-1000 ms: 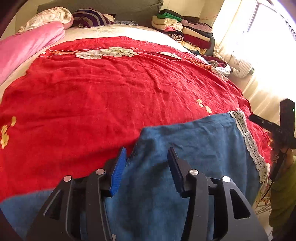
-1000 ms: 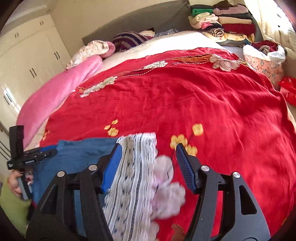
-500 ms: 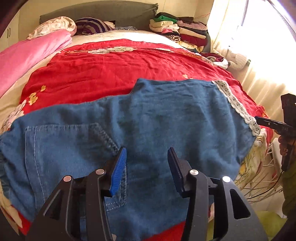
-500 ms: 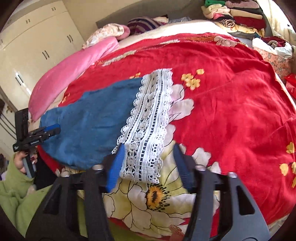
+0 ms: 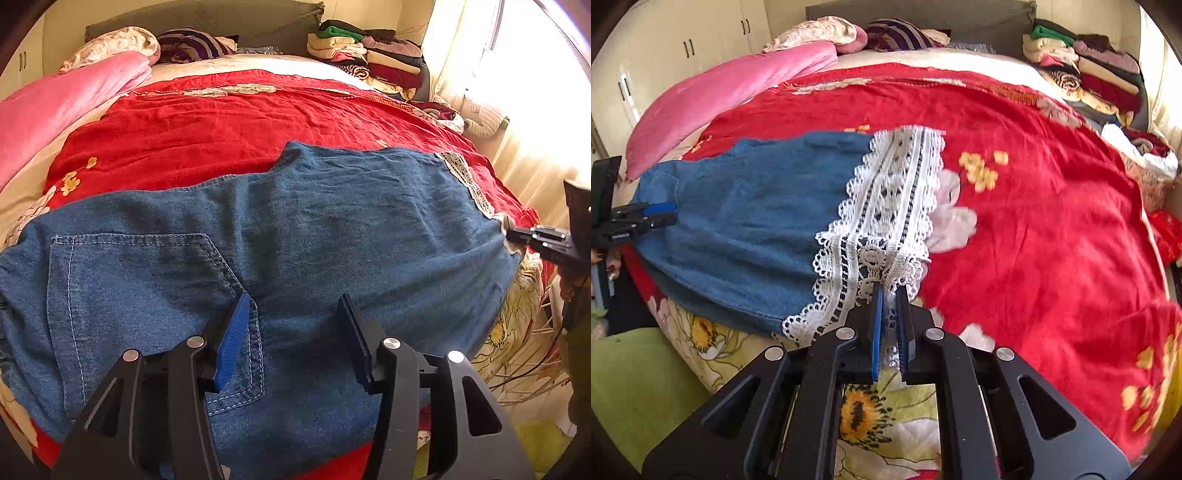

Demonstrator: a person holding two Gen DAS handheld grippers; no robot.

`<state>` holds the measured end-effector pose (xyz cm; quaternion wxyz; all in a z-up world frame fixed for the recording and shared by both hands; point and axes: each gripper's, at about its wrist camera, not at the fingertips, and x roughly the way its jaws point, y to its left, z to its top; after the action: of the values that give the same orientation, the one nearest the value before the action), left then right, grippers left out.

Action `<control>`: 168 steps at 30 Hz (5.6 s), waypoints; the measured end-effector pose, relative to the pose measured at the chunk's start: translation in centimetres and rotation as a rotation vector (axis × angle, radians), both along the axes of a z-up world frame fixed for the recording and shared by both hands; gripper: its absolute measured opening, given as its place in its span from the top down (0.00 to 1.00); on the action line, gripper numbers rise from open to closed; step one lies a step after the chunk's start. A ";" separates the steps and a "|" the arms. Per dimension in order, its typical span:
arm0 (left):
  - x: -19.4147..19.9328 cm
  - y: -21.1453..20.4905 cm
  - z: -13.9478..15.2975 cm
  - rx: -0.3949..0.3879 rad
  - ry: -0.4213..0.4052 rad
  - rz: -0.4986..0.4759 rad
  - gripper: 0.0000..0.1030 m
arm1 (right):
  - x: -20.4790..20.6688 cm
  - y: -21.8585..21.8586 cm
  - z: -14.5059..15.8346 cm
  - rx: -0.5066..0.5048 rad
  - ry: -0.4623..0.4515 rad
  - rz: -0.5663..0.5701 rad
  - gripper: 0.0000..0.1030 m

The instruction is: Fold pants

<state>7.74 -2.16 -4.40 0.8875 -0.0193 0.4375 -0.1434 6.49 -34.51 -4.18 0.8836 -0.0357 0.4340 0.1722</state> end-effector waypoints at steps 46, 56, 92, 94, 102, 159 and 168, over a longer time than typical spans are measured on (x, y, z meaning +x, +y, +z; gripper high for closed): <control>-0.5 -3.9 1.6 0.201 -0.079 -0.036 0.21 | -1.8 10.7 1.2 0.049 -0.076 0.119 0.46; -0.2 -1.6 -0.5 0.193 -0.033 0.023 0.11 | -1.9 9.3 -1.3 -0.053 -0.013 0.073 0.46; -3.0 -2.1 4.7 0.118 -0.126 0.005 0.04 | -3.4 6.4 4.6 0.071 -0.154 -0.044 0.10; -3.0 -2.3 4.9 0.117 -0.128 0.001 0.04 | -3.4 6.1 4.6 0.075 -0.158 -0.054 0.09; -2.6 -3.4 5.2 0.106 -0.130 -0.029 0.04 | -3.5 4.9 4.8 0.077 -0.166 -0.087 0.09; 16.5 -21.8 0.3 -0.058 0.097 -0.481 0.70 | -0.8 3.2 -2.0 0.270 -0.019 -0.187 0.31; 15.2 -21.1 1.6 -0.094 0.028 -0.487 0.89 | -0.3 4.9 -1.7 0.358 -0.015 -0.066 0.78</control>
<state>22.93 -23.25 -2.80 0.8187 0.0433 0.4344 -0.3729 6.18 -29.63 -5.87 0.8843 0.1350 0.3907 0.2173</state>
